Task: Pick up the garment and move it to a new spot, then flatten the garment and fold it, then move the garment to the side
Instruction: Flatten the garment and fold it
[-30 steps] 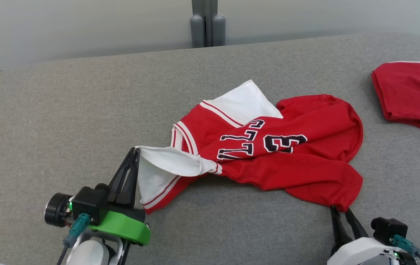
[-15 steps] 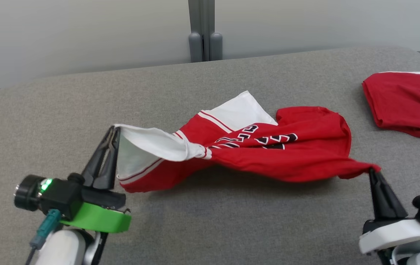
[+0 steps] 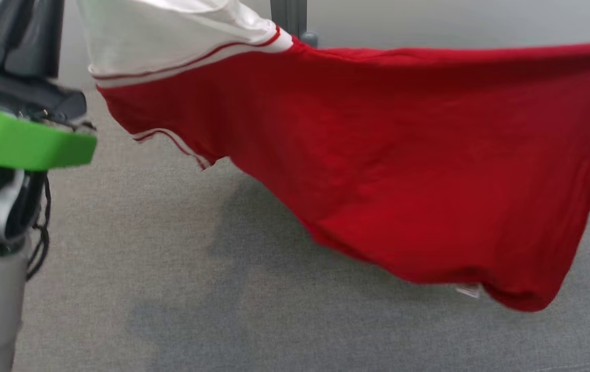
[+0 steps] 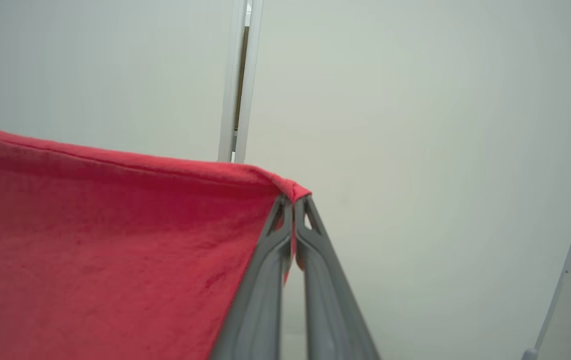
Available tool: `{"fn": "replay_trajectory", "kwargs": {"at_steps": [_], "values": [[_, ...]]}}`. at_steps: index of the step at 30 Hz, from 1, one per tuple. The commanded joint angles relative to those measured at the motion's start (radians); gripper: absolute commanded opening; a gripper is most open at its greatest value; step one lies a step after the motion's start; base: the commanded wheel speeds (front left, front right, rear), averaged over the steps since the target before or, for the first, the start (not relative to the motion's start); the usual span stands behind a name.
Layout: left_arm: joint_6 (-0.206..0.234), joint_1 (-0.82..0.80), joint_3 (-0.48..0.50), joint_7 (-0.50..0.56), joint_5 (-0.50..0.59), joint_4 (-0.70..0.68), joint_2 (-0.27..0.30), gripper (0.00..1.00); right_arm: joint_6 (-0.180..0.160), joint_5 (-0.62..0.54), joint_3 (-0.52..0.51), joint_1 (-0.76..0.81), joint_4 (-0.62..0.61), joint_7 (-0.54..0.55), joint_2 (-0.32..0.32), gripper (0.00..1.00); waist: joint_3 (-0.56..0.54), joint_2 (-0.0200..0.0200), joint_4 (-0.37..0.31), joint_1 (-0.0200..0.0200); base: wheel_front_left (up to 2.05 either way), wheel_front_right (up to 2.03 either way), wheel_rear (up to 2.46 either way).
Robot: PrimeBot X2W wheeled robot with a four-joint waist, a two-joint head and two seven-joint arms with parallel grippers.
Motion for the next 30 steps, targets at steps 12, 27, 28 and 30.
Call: {"fn": "replay_trajectory", "kwargs": {"at_steps": [12, 27, 28, 30], "values": [[-0.015, -0.613, -0.172, 0.059, -0.024, 0.393, 0.088, 0.0, 0.0, -0.002, 0.221, -0.708, 0.339, 0.183, -0.036, 0.0, 0.358, 0.0, 0.027, 0.0, 0.0, 0.0, 0.0], [0.004, -1.109, -0.184, -0.363, 0.13, 0.818, 0.0, 0.0, -0.001, -0.228, 0.327, -1.317, 0.87, -0.097, 0.057, 0.0, 0.633, 0.0, 0.077, 0.0, 0.0, 0.0, 0.0], [0.003, -1.084, -0.168, -0.363, 0.134, 0.786, -0.006, 0.0, -0.001, -0.23, 0.33, -1.323, 0.891, -0.11, 0.057, 0.0, 0.647, 0.0, 0.088, 0.0, 0.0, 0.0, 0.0], [-0.002, -1.006, -0.143, -0.359, 0.139, 0.739, -0.018, 0.0, -0.001, -0.237, 0.33, -1.314, 0.926, -0.127, 0.06, 0.0, 0.66, 0.0, 0.104, 0.0, 0.0, 0.0, 0.0]]}}
